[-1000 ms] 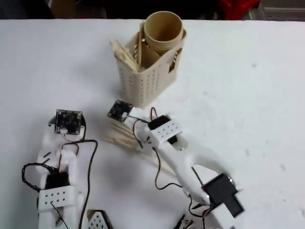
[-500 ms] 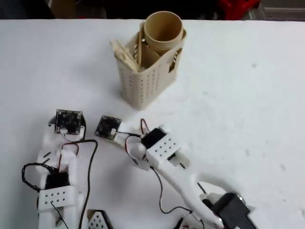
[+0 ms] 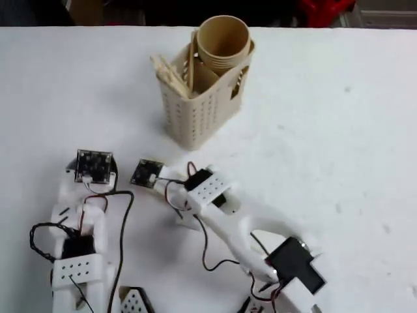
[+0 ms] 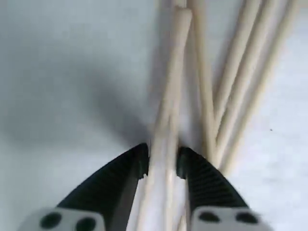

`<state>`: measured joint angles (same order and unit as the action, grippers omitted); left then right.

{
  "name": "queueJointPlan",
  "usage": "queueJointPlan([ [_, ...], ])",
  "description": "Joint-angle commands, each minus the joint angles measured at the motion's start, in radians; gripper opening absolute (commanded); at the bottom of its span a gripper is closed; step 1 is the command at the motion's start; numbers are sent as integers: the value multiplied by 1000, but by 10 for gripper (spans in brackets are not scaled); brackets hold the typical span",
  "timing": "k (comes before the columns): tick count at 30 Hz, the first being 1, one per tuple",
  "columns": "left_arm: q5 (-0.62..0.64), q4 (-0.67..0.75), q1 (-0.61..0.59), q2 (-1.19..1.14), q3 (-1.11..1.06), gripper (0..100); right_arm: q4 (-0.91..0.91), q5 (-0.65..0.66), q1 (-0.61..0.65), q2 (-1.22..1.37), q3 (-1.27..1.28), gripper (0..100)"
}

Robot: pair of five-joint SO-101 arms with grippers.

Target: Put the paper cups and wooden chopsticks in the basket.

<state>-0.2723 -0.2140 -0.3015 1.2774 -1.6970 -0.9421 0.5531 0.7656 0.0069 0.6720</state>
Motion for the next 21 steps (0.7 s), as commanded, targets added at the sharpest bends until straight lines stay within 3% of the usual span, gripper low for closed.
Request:
queueJointPlan([
  [1,6,-5,8,16,0,191,4,-9,-18,-30,-23,18],
  [11,6,-5,10,16,0,191,-134,-9,-70,-372,-107,16],
  [17,6,-5,12,16,0,191,-277,-9,-107,-400,-456,16],
  [21,6,-5,10,16,0,191,-288,-103,-131,-397,-760,16],
])
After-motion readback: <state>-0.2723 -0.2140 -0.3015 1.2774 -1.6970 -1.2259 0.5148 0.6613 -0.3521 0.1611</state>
